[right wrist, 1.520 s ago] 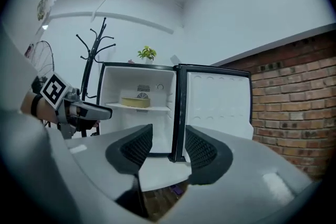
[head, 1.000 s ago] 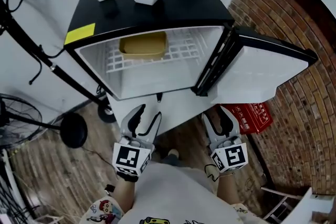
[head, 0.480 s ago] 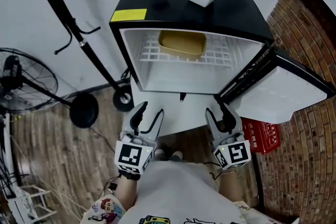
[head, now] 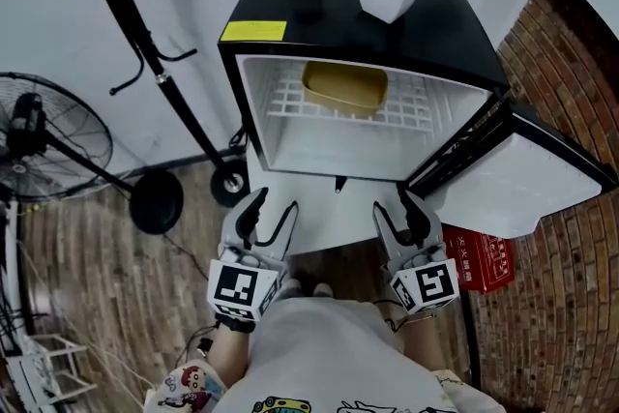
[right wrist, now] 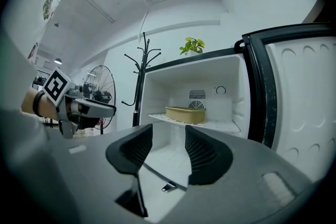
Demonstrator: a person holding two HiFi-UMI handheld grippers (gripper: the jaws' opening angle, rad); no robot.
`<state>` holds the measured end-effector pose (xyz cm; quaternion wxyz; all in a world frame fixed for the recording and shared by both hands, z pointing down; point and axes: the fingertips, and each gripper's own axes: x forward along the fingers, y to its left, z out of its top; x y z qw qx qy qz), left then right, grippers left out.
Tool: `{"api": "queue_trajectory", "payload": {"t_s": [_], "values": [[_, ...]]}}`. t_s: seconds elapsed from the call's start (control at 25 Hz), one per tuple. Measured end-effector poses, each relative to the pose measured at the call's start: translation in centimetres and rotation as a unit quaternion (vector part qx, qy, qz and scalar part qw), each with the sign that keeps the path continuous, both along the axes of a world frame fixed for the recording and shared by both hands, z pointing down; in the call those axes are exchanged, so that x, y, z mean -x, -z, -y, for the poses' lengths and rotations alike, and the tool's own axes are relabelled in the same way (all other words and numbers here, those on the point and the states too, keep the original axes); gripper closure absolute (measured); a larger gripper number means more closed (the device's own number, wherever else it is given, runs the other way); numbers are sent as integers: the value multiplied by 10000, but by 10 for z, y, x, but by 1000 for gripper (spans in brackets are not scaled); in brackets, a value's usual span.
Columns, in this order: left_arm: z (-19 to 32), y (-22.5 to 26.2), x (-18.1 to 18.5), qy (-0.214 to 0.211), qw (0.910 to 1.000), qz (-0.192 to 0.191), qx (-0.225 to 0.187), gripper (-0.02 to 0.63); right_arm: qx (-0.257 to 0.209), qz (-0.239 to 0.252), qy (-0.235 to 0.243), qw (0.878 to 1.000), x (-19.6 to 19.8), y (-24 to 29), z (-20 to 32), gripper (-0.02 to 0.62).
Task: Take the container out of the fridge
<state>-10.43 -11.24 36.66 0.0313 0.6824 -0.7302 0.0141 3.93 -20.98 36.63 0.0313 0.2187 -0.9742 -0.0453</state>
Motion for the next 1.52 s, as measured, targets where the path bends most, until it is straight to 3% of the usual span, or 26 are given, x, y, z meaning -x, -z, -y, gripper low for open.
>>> {"api": "queue_trajectory", "payload": {"t_s": [0.52, 0.8, 1.12, 1.52], "values": [[12, -7, -4, 40, 10000, -61, -59, 408, -364, -109, 205, 9991, 9, 16, 21, 407], [13, -13, 2, 119, 9998, -150, -1, 408, -720, -416, 377, 9958, 24, 20, 28, 407], [9, -19, 11, 200, 9995, -212, 97, 408, -1508, -873, 752, 9818, 53, 25, 27, 407], [6, -19, 18, 276, 9991, -292, 146, 408, -1802, -1330, 902, 9704, 80, 25, 44, 400]]}}
